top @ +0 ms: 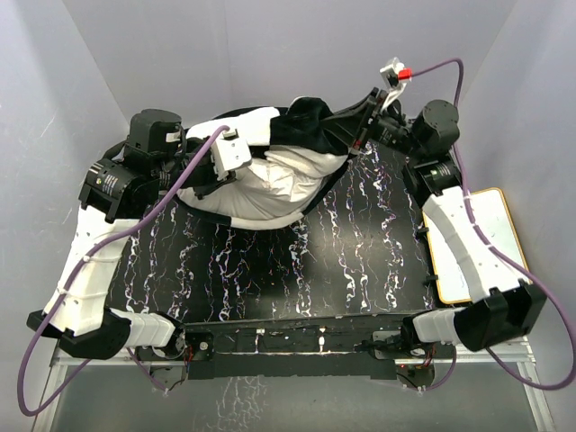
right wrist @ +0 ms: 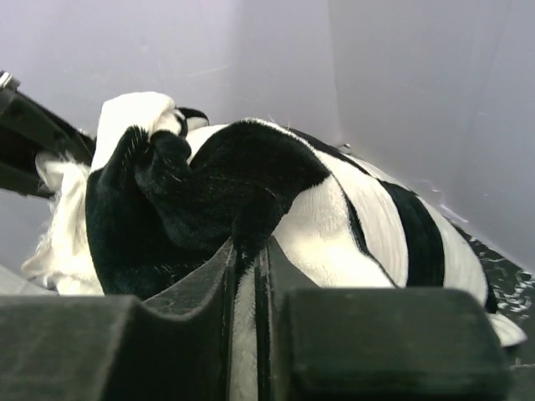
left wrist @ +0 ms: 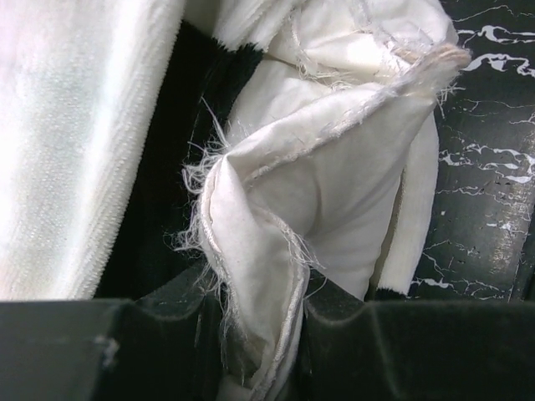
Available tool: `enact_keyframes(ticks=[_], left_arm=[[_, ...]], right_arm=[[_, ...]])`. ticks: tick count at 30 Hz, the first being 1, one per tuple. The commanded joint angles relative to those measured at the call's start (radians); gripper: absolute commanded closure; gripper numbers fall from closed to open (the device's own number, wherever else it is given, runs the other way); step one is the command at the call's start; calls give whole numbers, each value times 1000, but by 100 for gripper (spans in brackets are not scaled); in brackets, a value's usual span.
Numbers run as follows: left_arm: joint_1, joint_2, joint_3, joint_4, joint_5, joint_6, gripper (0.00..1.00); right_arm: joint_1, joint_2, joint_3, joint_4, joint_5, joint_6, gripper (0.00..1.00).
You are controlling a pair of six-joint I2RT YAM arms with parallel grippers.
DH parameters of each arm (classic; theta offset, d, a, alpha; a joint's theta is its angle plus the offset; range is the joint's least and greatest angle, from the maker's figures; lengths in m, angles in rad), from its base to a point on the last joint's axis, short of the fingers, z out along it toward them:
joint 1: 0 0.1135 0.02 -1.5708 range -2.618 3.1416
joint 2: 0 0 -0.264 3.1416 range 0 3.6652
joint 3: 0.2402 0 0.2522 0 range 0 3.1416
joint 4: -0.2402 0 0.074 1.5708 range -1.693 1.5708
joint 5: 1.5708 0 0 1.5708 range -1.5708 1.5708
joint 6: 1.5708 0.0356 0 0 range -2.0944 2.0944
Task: Remove the pillowcase from the pillow
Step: Remove the pillow from the pillowcase.
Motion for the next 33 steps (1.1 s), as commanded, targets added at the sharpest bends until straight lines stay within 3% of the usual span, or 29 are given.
enact_keyframes(ticks=[1, 6, 12, 18, 24, 33], left_arm=[[7, -25, 66, -43, 11, 45, 100], [7, -25, 72, -159, 73, 83, 100], [7, -42, 51, -264, 141, 106, 100], [8, -83, 33, -299, 134, 139, 100], [7, -80, 117, -388, 123, 160, 100], [7, -152, 101, -394, 79, 156, 100]], right_arm=[[2, 79, 111, 109, 3, 110, 92], [0, 146, 213, 20, 185, 61, 92], [-21, 209, 272, -61, 533, -5, 92], [-33, 269, 286, -76, 693, -28, 92], [-55, 346, 328, -89, 823, -65, 92], [-100, 519, 406, -137, 984, -97, 92]])
